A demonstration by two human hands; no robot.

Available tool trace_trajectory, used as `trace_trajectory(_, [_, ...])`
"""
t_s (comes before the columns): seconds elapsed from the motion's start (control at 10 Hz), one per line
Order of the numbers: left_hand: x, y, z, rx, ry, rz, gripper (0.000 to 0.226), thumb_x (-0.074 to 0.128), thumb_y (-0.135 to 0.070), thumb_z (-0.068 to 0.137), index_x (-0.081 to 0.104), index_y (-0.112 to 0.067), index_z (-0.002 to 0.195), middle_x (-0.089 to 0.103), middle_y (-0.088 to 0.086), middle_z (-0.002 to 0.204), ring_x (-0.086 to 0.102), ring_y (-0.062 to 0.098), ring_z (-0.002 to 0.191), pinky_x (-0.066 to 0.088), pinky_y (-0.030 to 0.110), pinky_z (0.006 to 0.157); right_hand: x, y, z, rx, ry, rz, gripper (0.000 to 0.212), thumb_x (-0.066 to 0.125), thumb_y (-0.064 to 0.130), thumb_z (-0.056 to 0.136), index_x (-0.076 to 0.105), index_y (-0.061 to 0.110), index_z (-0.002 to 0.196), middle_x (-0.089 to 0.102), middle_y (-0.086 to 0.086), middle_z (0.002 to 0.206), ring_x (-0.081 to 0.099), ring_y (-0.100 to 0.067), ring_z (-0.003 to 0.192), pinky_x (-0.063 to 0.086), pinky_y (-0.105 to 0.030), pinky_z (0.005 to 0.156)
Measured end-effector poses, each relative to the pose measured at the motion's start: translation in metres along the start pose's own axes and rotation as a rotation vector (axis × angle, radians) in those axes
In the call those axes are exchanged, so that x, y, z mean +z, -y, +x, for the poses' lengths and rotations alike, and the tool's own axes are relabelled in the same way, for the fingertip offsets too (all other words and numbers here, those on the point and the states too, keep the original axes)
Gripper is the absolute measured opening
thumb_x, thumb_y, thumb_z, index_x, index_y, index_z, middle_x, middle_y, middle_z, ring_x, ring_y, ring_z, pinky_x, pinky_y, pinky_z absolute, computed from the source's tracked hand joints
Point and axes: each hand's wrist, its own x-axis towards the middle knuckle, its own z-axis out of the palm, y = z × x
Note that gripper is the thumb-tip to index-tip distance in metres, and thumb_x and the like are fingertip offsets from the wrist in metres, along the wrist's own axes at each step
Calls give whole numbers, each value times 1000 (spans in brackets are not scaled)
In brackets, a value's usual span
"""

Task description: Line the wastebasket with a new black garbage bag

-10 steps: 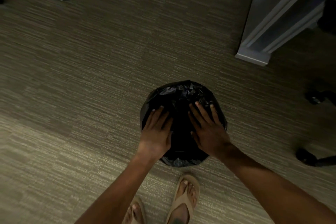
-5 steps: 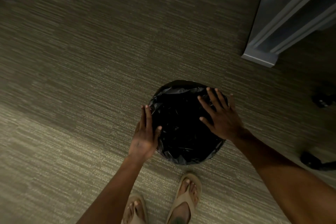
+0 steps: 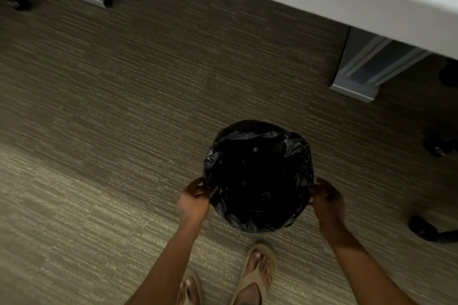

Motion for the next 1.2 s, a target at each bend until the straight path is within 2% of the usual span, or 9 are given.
trace_trajectory(0.1, [-7, -10, 14, 21, 83, 127, 20, 78, -23, 85, 74, -38, 98, 79, 1, 102, 76, 27, 100, 62, 47, 91, 3, 10, 0, 28, 94, 0, 20, 79, 20, 78, 77, 35, 91, 79, -5, 100, 73, -27, 92, 60, -53, 89])
trace_trajectory(0.2, [-18, -24, 25, 31, 75, 105, 24, 74, -6, 91, 74, -19, 111, 76, 8, 106, 74, 26, 96, 62, 36, 83, 10, 29, 5, -40, 151, -27, 29, 71, 6, 89, 77, 34, 95, 79, 1, 92, 72, -25, 89, 57, -52, 87])
trace_trajectory(0.3, [-38, -40, 42, 41, 93, 1, 22, 72, 1, 91, 73, -21, 96, 77, 13, 107, 74, 29, 91, 63, 40, 84, 26, 53, 7, -69, 186, 47, 29, 68, 4, 92, 74, 10, 119, 77, 11, 82, 72, -8, 74, 57, -34, 72])
trace_trajectory(0.4, [-59, -55, 59, 52, 71, -44, 26, 67, 5, 92, 75, -20, 94, 77, 18, 110, 74, 34, 96, 61, 47, 91, 54, 80, 6, -55, 225, 109, 33, 66, 3, 94, 69, 7, 126, 73, -4, 99, 69, -8, 78, 54, -29, 66])
trace_trajectory(0.6, [-87, -92, 99, 153, -62, -141, 26, 56, 13, 95, 73, 2, 111, 71, 15, 108, 66, 28, 97, 54, 34, 81, 133, 114, 16, -95, 257, 171, 28, 70, 1, 90, 74, 10, 116, 79, -3, 96, 74, -19, 84, 58, -41, 80])
trace_trajectory(0.8, [-111, -96, 172, 237, -67, -41, 16, 70, -7, 89, 80, -11, 100, 80, 12, 102, 75, 35, 100, 62, 55, 88, 196, 101, 55, -126, 204, 168, 52, 83, 32, 71, 76, 14, 119, 78, -9, 112, 74, -29, 104, 60, -55, 91])
trace_trajectory(0.9, [-117, -74, 219, 251, -61, 49, 18, 73, -25, 81, 81, -17, 95, 81, 9, 98, 76, 34, 94, 62, 61, 82, 207, 118, 34, -142, 188, 128, 32, 75, 11, 88, 74, 8, 120, 77, -13, 110, 73, -32, 104, 59, -43, 84])
trace_trajectory(1.1, [-111, -72, 194, 293, -20, -66, 31, 65, -12, 89, 78, -24, 114, 80, 4, 108, 76, 27, 102, 64, 45, 85, 203, 115, 18, -200, 183, 33, 35, 69, 32, 95, 71, 15, 126, 75, -7, 107, 72, -29, 105, 58, -41, 86])
trace_trajectory(1.2, [-111, -71, 178, 276, -54, -131, 47, 56, -29, 92, 66, -9, 134, 72, 14, 128, 66, 34, 124, 56, 40, 96, 187, 122, 4, -169, 131, -194, 66, 55, 58, 97, 53, 15, 147, 58, -14, 140, 56, -35, 131, 50, -36, 97])
